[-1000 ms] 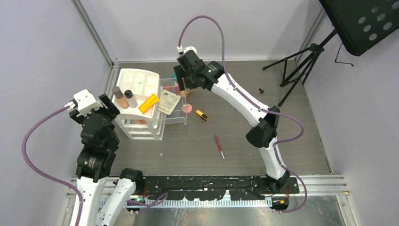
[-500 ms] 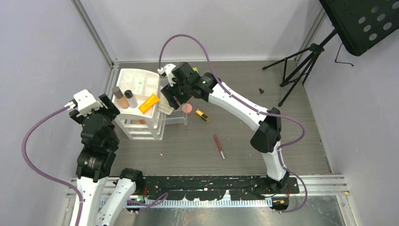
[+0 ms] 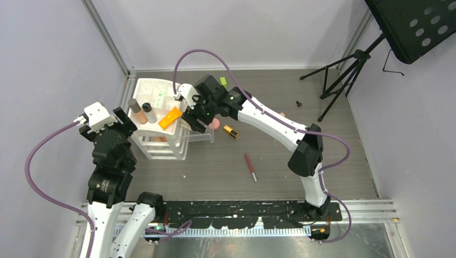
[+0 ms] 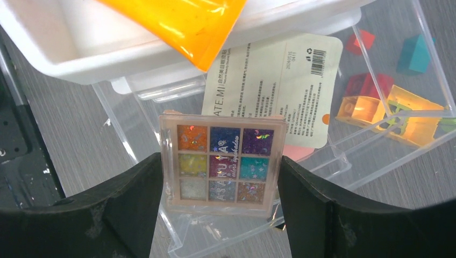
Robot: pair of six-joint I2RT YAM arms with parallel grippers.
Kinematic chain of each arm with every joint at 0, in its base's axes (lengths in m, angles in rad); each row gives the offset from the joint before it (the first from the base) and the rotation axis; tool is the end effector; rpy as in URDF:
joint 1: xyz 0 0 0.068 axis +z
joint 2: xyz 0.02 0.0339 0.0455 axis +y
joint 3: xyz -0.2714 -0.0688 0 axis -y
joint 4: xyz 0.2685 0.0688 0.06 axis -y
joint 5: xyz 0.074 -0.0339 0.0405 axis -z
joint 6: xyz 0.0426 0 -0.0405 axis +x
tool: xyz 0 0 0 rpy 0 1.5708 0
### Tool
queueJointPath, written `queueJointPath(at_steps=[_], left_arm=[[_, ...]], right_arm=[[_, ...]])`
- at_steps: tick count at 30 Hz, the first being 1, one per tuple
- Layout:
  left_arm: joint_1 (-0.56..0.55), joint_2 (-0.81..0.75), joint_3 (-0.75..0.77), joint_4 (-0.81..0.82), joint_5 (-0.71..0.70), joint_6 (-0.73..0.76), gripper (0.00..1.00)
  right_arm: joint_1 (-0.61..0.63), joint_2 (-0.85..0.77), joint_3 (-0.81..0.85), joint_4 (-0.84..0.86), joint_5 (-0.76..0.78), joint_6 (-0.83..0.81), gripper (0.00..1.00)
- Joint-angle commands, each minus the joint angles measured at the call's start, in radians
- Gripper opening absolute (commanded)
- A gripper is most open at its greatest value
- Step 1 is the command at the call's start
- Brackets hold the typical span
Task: Organize the makeup
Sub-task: Place the makeup in the drawer.
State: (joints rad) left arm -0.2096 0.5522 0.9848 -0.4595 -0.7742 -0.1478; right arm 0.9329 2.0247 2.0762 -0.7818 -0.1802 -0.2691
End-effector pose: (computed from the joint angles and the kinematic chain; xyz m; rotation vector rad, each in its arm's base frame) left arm 0.1157 0.0058 0.4201 -0.5441 1.5050 0.3394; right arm 0.2859 0.3985 0.3538 -1.4053 1.8821 0.5422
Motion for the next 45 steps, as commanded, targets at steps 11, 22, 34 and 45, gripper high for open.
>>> queueJointPath(at_steps=[11,22,34,45], left_arm=[[-0.005,0.002,0.003,0.055,-0.002,0.008,0.72],[-0.005,-0.001,0.002,0.055,-0.003,0.01,0.72],[-0.002,0.001,0.005,0.054,-0.003,0.011,0.72],[0.005,0.021,0.015,0.045,0.011,0.007,0.72]], right_arm=[[0.004,-0.039,-0.001,0.022,0.002,-0.105,0.74],[0.004,-0.023,0.016,0.022,-0.021,-0.1,0.86],[0.004,-0.118,-0.026,0.099,0.073,-0.043,0.88],[-0.048,-0.348,-0.267,0.285,0.343,0.224,0.86]])
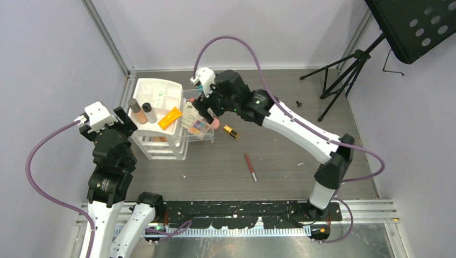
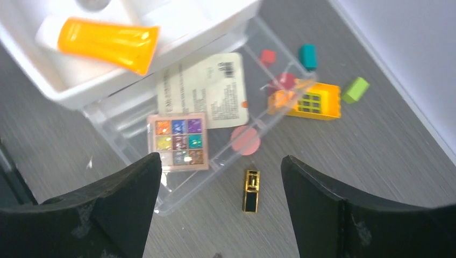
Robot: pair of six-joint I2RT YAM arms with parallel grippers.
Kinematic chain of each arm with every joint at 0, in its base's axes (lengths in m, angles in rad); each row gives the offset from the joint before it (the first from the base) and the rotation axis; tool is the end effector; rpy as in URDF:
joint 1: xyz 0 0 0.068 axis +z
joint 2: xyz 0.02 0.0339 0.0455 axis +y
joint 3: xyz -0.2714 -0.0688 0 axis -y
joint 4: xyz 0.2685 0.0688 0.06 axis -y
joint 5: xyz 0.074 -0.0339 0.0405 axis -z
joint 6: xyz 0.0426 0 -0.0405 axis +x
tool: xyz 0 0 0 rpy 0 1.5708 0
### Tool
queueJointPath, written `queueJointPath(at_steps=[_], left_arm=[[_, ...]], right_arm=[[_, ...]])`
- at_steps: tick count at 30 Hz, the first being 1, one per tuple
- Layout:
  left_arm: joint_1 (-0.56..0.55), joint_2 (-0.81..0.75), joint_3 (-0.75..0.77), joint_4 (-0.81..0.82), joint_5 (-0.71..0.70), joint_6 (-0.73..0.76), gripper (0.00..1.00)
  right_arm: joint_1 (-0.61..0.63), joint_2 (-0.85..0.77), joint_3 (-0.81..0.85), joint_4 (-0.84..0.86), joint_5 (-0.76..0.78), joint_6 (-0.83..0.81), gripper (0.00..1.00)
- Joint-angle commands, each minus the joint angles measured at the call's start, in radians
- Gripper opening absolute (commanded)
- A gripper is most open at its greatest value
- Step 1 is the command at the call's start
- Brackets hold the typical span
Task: Organize the makeup
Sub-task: Place the makeup in the drawer.
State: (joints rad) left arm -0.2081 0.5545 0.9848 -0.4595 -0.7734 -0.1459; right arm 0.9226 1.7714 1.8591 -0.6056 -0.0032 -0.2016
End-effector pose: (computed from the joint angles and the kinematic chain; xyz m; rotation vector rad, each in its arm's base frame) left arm 0.1164 0.0058 0.4199 -0.5426 1.5075 0.3424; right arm 0.2641 0.3489 0.4050 -1.1310 1.7919 0.4376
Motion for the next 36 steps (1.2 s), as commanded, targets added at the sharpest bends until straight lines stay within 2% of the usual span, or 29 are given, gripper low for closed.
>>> queueJointPath(at_steps=[1,4,7,14,22,26,28,36], left_arm=[[0.004,0.018,0.015,0.043,0.012,0.005,0.72],[0.006,0.009,0.012,0.049,0.005,0.006,0.72],[0.005,0.031,0.017,0.046,0.034,0.003,0.71],[0.009,0.039,0.02,0.039,0.032,0.003,0.71],[0.008,0.033,0.019,0.038,0.038,0.001,0.71],[0.008,0.028,0.016,0.04,0.03,0.003,0.72],[0.008,0.03,0.016,0.041,0.031,0.005,0.72],[0.007,0.036,0.015,0.045,0.04,0.003,0.72]], right_arm=[[-0.053,-0.108,-0.073,0.111,0.193,0.19,0.85],[-0.128,-0.152,-0.155,0.112,0.222,0.318,0.82],[-0.24,-0.191,-0.268,0.117,0.107,0.46,0.76],[-0.303,-0.233,-0.534,0.216,0.098,0.467,0.74],[-0.304,-0.063,-0.544,0.283,-0.094,0.443,0.67],[-0.303,0.021,-0.513,0.312,-0.142,0.444,0.67],[-0.303,0.057,-0.488,0.311,-0.14,0.443,0.68],[-0.304,0.157,-0.405,0.378,-0.149,0.471,0.88]])
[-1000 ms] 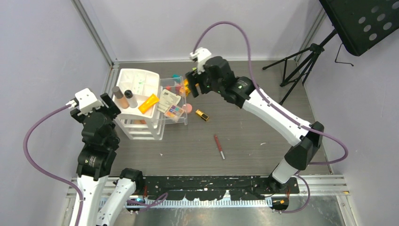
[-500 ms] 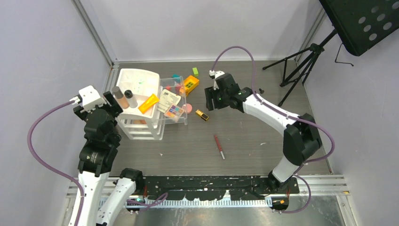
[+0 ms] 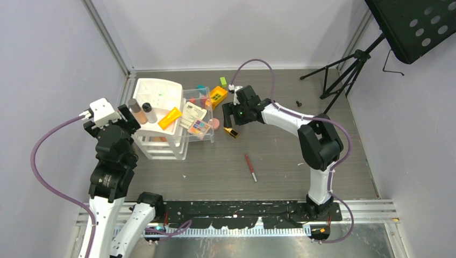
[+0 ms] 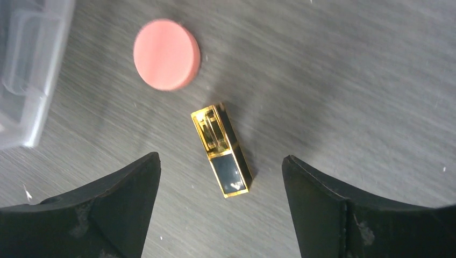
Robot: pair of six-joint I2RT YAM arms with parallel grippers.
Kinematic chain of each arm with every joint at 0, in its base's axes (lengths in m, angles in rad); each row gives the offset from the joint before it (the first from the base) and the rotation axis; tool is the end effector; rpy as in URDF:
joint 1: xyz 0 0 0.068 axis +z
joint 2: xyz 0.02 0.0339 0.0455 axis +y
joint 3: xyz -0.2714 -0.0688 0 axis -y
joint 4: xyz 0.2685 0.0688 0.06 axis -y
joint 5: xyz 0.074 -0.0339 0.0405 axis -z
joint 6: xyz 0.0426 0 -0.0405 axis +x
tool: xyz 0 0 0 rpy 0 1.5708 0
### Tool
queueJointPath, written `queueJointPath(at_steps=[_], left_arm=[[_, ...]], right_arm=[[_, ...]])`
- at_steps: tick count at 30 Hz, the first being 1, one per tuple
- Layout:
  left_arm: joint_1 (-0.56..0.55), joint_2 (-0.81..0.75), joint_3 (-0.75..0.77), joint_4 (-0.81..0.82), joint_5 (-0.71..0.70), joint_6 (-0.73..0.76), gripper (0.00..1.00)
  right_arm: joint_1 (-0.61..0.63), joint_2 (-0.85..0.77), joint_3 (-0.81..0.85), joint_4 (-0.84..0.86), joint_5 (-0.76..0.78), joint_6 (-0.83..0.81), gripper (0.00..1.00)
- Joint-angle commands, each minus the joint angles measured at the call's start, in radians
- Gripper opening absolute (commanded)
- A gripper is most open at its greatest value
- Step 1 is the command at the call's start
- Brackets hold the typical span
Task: Organize the makeup
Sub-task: Place the makeup in the drawer, then pick up the makeup from the center of the board.
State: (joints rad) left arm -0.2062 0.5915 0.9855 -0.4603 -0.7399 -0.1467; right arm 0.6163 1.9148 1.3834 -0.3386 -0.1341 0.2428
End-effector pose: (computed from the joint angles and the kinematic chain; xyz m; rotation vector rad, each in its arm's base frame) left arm 0.1281 0.0026 0.4163 -0.5102 1.5481 0.3333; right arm 0.3626 0.2638 0.1958 -0.5257 2.4511 0.5345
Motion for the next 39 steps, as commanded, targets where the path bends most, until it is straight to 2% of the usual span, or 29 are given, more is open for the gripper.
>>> queueJointPath(at_steps=[1,8,16,39], left_arm=[[0.006,0.0,0.013,0.046,0.006,0.004,0.72],[0.005,-0.002,0.012,0.046,0.007,0.006,0.72],[0.006,0.001,0.013,0.046,0.01,0.007,0.73],[0.005,-0.005,0.01,0.049,0.013,0.009,0.73]], right_arm=[[0.003,0.026,0.075,0.132,-0.018,0.039,0.89],[0.014,0.138,0.124,0.263,-0.002,0.099,0.9],[0.058,0.177,0.078,0.516,0.09,0.054,0.91],[0.141,0.302,0.068,0.562,0.128,-0.039,0.91]])
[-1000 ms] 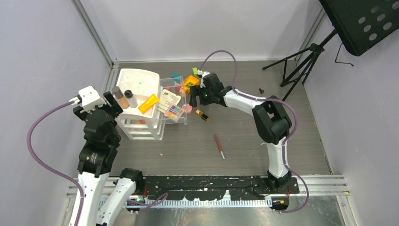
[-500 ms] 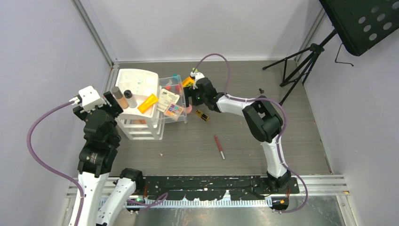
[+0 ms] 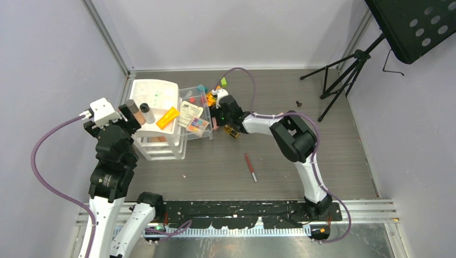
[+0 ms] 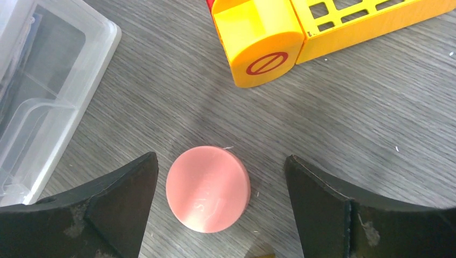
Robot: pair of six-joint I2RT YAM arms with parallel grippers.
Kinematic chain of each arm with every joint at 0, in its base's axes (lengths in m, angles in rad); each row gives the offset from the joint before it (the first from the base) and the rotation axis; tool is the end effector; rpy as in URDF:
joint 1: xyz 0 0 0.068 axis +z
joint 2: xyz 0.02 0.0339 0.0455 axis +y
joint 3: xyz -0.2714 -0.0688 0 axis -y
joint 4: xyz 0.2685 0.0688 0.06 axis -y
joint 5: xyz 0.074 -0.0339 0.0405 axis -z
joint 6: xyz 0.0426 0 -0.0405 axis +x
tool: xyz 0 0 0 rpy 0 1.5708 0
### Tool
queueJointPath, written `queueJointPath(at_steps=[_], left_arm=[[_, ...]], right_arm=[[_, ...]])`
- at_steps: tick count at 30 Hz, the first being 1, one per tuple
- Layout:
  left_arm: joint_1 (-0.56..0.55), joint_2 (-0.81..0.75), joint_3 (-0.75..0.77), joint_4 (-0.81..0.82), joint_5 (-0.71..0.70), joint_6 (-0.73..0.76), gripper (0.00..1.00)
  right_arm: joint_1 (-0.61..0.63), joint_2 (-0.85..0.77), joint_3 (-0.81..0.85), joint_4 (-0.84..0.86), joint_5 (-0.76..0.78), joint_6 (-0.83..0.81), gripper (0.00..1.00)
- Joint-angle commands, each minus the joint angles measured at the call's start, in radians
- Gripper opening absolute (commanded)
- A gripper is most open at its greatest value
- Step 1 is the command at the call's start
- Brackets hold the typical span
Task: Organize the makeup
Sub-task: Pick up the makeup from the center of the board.
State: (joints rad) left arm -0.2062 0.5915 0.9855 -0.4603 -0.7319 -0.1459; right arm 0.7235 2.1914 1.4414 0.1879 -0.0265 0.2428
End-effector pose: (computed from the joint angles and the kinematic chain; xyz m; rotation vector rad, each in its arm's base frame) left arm 0.1282 0.0023 0.4163 -0.5037 1.5502 0.3274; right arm 0.3844 0.3410 0.1330 -0.5373 2.1249 0.5877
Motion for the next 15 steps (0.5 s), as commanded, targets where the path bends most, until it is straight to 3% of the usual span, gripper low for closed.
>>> queueJointPath(at_steps=[1,15], left_arm=[[0.006,-0.004,0.01,0.048,0.004,0.009,0.73],[0.005,-0.005,0.009,0.048,0.006,0.008,0.74]], right_arm=[[0.041,0.03,0.01,0.03,0.023,-0.05,0.91],[0.1,0.023,-0.027,-0.078,0.36,-0.186,0.83]])
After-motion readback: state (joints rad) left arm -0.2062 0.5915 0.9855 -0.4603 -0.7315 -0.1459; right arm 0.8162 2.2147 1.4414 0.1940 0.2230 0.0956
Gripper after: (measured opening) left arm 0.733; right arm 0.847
